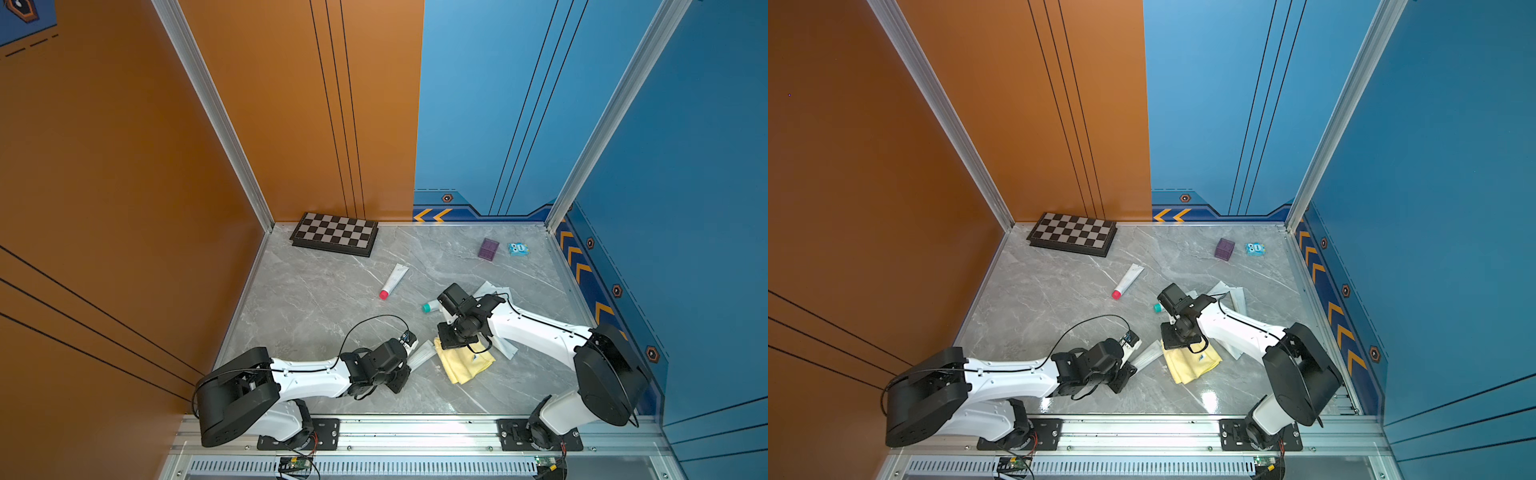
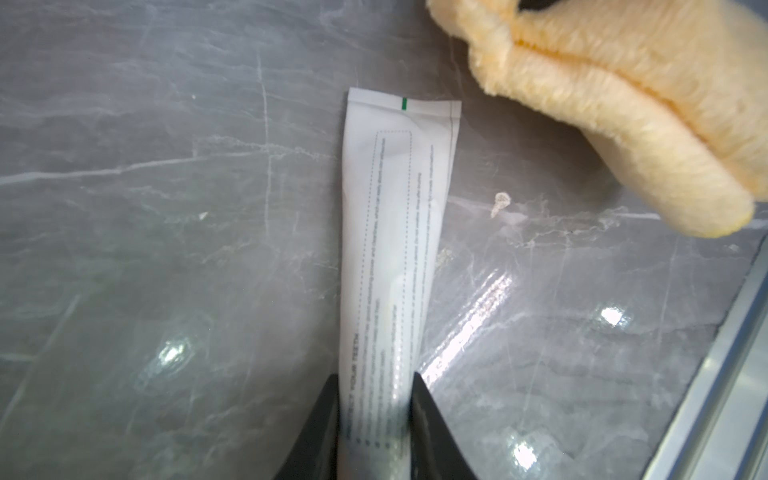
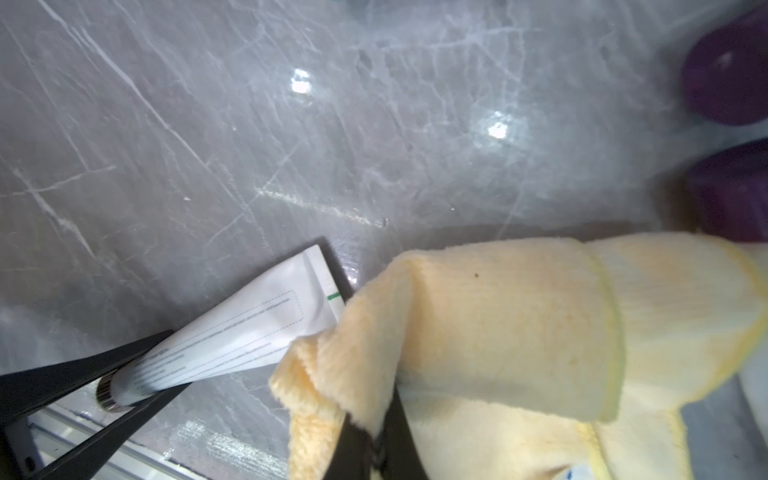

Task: Wipe the surface of the toothpaste tube
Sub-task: Wipe the dirt from the toothpaste tube.

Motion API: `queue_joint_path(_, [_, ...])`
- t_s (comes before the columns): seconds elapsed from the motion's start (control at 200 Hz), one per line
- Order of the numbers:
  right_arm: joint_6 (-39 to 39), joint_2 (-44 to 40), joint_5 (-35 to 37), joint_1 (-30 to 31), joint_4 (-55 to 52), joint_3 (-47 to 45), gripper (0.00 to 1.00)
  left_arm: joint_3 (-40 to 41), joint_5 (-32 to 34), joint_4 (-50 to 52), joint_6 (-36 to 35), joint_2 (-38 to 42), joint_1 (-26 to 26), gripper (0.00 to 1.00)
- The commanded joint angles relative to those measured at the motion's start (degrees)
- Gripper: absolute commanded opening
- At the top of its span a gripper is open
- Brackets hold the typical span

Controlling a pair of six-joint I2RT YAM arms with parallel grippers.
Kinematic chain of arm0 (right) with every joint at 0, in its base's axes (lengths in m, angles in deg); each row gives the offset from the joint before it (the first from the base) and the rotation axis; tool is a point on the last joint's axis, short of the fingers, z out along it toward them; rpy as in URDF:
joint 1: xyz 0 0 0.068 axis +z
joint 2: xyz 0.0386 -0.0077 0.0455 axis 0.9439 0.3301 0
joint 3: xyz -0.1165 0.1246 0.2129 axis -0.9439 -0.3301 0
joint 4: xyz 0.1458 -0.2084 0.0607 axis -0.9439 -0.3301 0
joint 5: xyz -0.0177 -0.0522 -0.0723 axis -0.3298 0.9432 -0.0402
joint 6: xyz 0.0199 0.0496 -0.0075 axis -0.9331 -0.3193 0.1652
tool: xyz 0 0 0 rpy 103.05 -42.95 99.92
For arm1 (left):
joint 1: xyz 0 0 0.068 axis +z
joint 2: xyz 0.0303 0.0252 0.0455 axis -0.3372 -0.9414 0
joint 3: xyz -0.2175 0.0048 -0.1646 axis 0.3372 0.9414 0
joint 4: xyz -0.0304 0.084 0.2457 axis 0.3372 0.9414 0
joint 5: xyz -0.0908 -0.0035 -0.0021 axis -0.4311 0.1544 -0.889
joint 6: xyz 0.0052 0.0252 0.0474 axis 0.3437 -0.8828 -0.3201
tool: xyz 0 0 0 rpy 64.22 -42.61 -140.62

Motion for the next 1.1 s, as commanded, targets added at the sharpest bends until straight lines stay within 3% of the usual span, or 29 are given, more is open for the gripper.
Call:
queue_joint_path(0.0, [0.5,2.18,-4.63,1.78,-0.18,0.96,0.0,0.94,1.45,5.59,-0.8,-3.15,-0.48,0.24])
queue_joint_path(0.215, [-0.19,7.3,-5.56,5.04,2.17,2.78,0.0,1.17,1.74,5.59,-0.74,-2.45,-0.55,0.24])
queue_joint_path(0.746, [0.27,11.1,-6.82,3.07,2.23,8.35,0.0,1.19,1.83,5.66,-0.63,-2.72,-0.64,0.24])
queue_joint_path(1.096, [2.66,17.31,5.99,3.81,-1.29,6.27,0.0,1.37,2.18,5.61,-0.54,-2.45,-0.62,0.24])
